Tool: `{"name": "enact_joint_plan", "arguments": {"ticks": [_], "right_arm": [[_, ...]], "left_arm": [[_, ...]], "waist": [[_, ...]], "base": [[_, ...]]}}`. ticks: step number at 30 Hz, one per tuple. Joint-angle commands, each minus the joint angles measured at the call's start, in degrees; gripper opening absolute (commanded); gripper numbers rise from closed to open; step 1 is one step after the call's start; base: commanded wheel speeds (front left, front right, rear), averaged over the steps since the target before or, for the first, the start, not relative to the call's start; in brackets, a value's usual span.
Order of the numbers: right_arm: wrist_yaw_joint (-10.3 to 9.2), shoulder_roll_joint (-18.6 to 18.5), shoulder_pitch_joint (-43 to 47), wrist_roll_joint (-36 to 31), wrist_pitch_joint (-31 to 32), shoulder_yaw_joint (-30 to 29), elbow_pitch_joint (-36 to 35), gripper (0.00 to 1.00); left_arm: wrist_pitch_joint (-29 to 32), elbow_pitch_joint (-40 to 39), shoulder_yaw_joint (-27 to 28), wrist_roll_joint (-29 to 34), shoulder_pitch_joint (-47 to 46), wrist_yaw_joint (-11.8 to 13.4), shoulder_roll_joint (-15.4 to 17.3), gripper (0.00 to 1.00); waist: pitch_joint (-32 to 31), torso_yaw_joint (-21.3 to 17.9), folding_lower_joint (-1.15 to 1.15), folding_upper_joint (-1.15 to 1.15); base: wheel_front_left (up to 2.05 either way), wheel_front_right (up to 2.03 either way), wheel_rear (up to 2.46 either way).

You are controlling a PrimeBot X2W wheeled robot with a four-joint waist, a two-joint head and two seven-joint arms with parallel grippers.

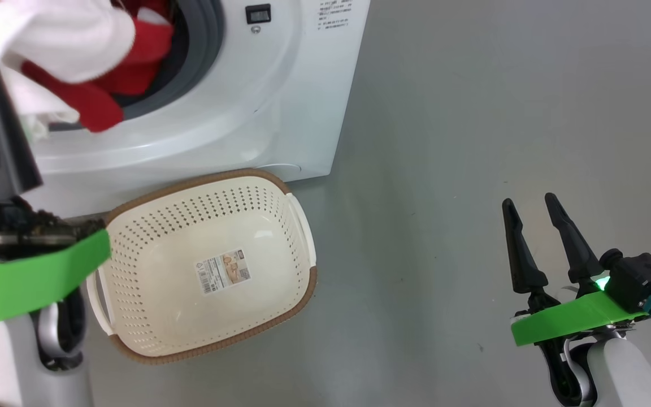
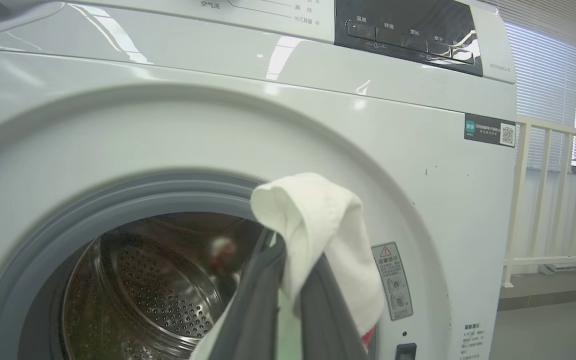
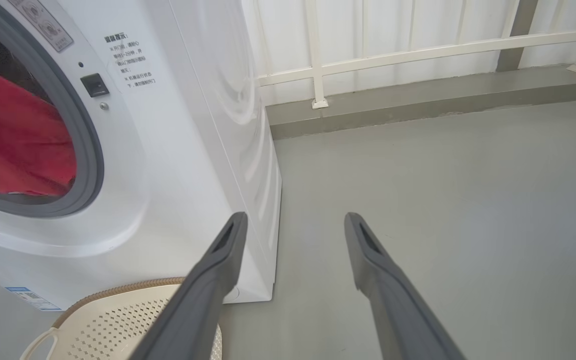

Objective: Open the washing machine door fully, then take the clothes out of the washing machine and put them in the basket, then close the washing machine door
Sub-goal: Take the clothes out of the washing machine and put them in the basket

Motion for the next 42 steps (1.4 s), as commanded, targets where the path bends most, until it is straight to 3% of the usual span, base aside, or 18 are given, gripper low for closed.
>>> {"name": "enact_joint_plan", "arguments": {"ticks": [1,14,28,42], "right_arm": [[0.42,-0.2,0.9,0.1,-0.4,1.2,-1.3,1.00],[0.42,-0.2,-0.5,0.8,-0.4,1.6,-1.6,1.00],[0.42,-0.2,-3.6,1.7,-0.4,1.8,-2.4,1.00],[0.42,-0.2,-6.6,2.7,-0.4,2.8,-3.0,1.00]], "left_arm": [[-0.2,-0.6,0.9,-0.2,2.0,0.7,1.5,0.00],[-0.2,16.4,1.7,-3.7,4.8,0.9,1.5,0.00],[-0.2,35.8,1.6,0.3,-0.1,-0.5,1.5,0.00],[-0.2,50.0,1.9,5.2,-11.0,-1.1,2.8,0.19]], "waist": [[0.2,0.0,0.00,0.00],[3.2,-0.6,0.00,0.00],[9.8,-1.0,0.00,0.00],[16.8,-2.2,0.00,0.00]], "base": [[0.00,0.00,0.00],[0.00,0.00,0.00],[0.00,0.00,0.00],[0.00,0.00,0.00]]}}
